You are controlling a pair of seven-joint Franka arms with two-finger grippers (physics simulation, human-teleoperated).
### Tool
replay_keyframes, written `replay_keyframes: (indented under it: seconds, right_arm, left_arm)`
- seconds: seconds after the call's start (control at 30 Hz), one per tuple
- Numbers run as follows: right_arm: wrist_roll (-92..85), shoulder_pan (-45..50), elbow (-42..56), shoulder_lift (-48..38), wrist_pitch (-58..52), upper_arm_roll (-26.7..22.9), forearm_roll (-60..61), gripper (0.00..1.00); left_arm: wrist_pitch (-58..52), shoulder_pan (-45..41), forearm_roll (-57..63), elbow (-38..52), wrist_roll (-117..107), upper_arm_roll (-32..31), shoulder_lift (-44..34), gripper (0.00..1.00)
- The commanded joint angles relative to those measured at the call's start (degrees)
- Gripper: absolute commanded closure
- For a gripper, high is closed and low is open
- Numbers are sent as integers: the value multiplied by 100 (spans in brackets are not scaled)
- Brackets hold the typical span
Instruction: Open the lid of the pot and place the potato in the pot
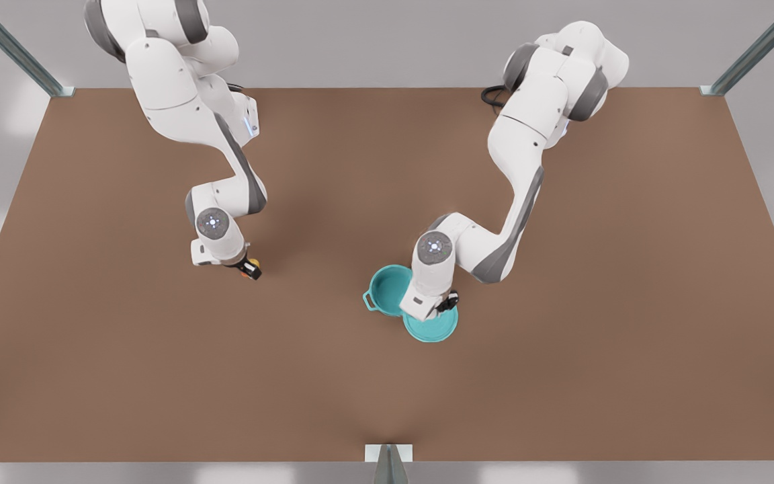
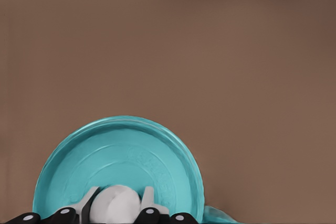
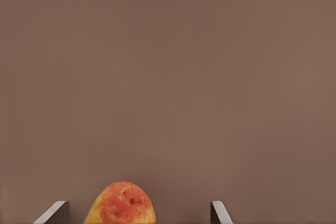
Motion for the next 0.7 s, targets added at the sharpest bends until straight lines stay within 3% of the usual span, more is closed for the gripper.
replay_keyframes:
  seconds: [0.0, 0.1, 0.13, 0.17, 0.3, 0.33, 0.4, 0.43, 0.47, 0.6, 0.67]
  right_arm:
    - [488, 10, 3, 18, 211, -2, 42, 0]
    - [541, 80, -6, 53, 308, 7, 147, 0]
    - [541, 98, -15, 62, 326, 7, 147, 0]
    - [549, 106, -24, 62, 326, 7, 147, 0]
    - [620, 150, -120, 53, 326, 7, 138, 0]
    - [620, 150, -120, 45, 326, 7, 138, 0]
    - [620, 150, -164, 36, 326, 7, 138, 0]
    - [620, 141, -164, 36, 326, 7, 138, 0]
    - [620, 141, -164, 45, 326, 7, 138, 2]
    - [620, 141, -235, 71, 422, 7, 138, 5]
    - [655, 142, -252, 62, 422, 7, 138, 14]
  left_arm:
    - [-43, 454, -66, 19, 1457, 19, 23, 61]
    - [422, 1035, -84, 63, 2135, 10, 471, 60]
    - [519, 1043, -84, 54, 2135, 10, 568, 55]
    - [519, 1070, -84, 37, 2144, 10, 568, 0]
    - [-7, 1289, -355, 45, 2591, -51, 191, 0]
    - [-1508, 1693, -1173, 54, 3952, -42, -547, 0]
    - [-4137, 2397, -1279, 63, 5519, 10, -2084, 0]
    - [-4140, 2450, -1279, -436, 5554, 37, -2893, 0]
    - [-3130, 2467, -1270, -1868, 5519, -16, -3869, 0]
    - [-2978, 2344, -1314, -1317, 5475, -113, -3387, 0]
    - [-2856, 2406, -1367, -1255, 5475, -77, -3370, 0]
